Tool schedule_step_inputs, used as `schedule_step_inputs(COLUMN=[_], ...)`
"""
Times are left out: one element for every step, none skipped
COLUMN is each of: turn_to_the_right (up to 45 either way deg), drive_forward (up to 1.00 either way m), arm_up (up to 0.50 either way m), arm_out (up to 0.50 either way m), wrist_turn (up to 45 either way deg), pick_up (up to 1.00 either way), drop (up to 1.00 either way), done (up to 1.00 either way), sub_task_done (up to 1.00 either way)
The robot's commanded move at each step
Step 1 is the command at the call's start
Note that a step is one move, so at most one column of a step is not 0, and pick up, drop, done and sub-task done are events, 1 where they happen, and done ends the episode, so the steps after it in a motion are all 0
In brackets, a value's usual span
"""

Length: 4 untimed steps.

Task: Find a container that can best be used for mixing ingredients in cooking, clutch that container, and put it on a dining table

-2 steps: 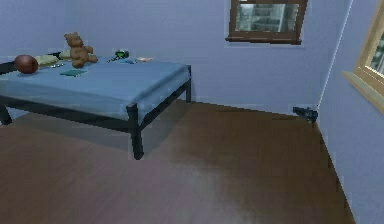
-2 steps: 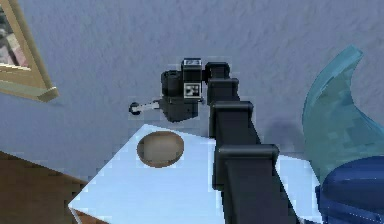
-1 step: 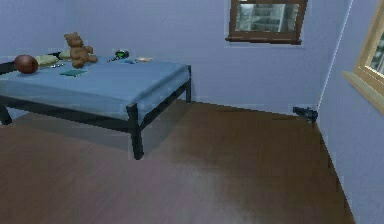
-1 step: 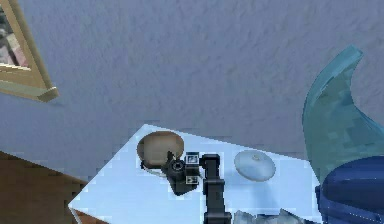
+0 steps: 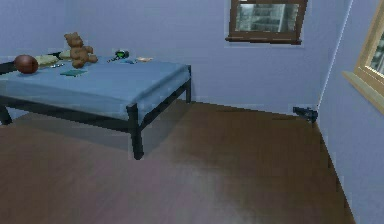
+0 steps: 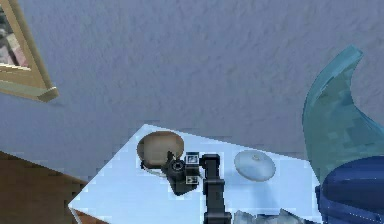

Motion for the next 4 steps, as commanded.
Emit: schedule_step_inputs(turn_to_the_right=[0.0, 0.0, 0.0, 0.0], drive_forward=[0.00, 0.00, 0.00, 0.00], arm_up=[0.10, 0.14, 0.00, 0.00], arm_out=[0.00, 0.00, 0.00, 0.00], wrist_turn=[0.0, 0.0, -45.0, -45.0], pick_up=[0.00, 0.00, 0.00, 0.00], drop=[0.00, 0.00, 0.00, 0.00], done=[0.00, 0.00, 0.00, 0.00], sub_task_done=[0.00, 0.00, 0.00, 0.00])
